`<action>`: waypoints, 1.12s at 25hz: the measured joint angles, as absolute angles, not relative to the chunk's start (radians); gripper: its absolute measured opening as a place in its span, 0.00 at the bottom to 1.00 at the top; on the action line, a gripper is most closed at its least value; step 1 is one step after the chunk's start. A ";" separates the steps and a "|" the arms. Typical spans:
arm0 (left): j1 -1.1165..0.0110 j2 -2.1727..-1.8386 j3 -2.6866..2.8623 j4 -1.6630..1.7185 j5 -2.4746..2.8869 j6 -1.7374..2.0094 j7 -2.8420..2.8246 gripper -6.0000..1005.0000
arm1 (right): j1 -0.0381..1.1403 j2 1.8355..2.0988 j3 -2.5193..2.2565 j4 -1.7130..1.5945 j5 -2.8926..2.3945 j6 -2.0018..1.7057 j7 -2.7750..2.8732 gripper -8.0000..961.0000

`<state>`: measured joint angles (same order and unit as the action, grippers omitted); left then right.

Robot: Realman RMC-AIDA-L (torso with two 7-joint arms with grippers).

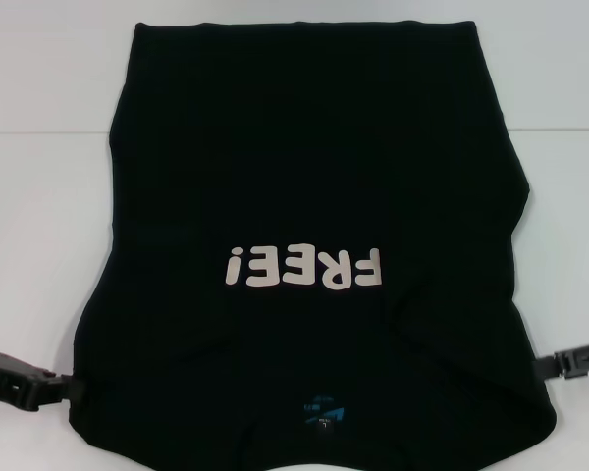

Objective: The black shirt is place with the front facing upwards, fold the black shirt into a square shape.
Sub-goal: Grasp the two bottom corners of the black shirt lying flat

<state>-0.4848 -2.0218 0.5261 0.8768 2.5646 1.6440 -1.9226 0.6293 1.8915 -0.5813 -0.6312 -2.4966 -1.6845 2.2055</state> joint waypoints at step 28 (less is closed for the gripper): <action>-0.491 -2.032 0.534 0.873 2.565 1.629 -1.920 0.00 | 0.683 1.926 -0.652 -0.647 -2.559 -1.655 2.261 0.91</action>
<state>-0.4909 -2.0324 0.5338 0.8727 2.5647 1.6287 -1.9204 0.6827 1.9262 -0.6519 -0.6469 -2.5588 -1.6554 2.2609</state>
